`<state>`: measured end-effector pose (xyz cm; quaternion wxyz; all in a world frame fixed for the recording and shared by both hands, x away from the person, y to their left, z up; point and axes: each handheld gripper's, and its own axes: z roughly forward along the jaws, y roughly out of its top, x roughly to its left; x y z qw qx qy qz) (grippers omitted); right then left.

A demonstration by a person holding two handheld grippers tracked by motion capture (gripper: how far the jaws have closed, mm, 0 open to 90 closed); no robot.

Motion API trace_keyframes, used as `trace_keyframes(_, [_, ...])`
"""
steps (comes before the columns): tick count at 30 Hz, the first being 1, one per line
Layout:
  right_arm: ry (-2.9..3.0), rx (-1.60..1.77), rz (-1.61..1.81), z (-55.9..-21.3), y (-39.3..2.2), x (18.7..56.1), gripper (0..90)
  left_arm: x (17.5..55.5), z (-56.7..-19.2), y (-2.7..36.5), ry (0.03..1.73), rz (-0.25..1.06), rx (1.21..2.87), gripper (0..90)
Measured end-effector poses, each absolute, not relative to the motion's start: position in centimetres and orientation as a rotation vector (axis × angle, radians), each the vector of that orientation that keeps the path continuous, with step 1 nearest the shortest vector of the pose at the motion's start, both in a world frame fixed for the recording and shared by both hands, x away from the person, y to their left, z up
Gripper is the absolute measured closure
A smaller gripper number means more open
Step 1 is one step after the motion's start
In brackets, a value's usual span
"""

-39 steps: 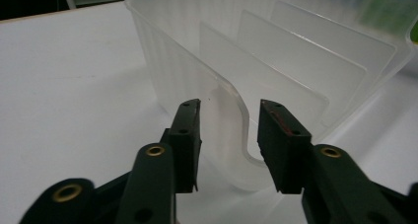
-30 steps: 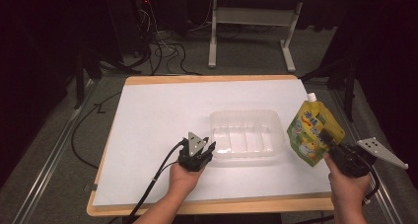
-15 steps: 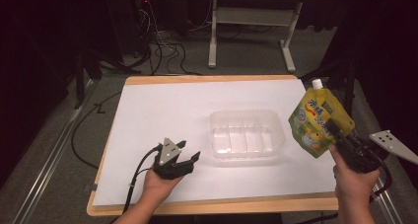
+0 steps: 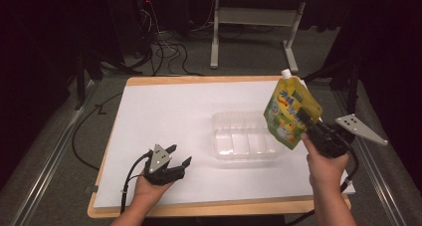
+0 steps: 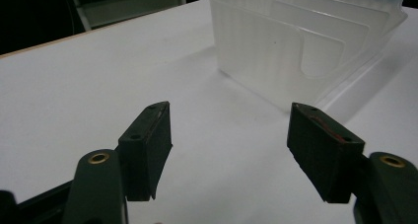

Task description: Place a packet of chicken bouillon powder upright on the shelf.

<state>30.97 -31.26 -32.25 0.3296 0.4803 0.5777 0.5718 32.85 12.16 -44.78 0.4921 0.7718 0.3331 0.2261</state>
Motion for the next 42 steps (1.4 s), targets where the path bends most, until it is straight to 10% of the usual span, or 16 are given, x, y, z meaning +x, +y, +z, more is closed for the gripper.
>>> trace_keyframes(42, [1.426,1.409,1.52,-36.7,-26.1,34.7,90.0,32.9,-44.3,13.0,0.801,0.548,1.849,33.8])
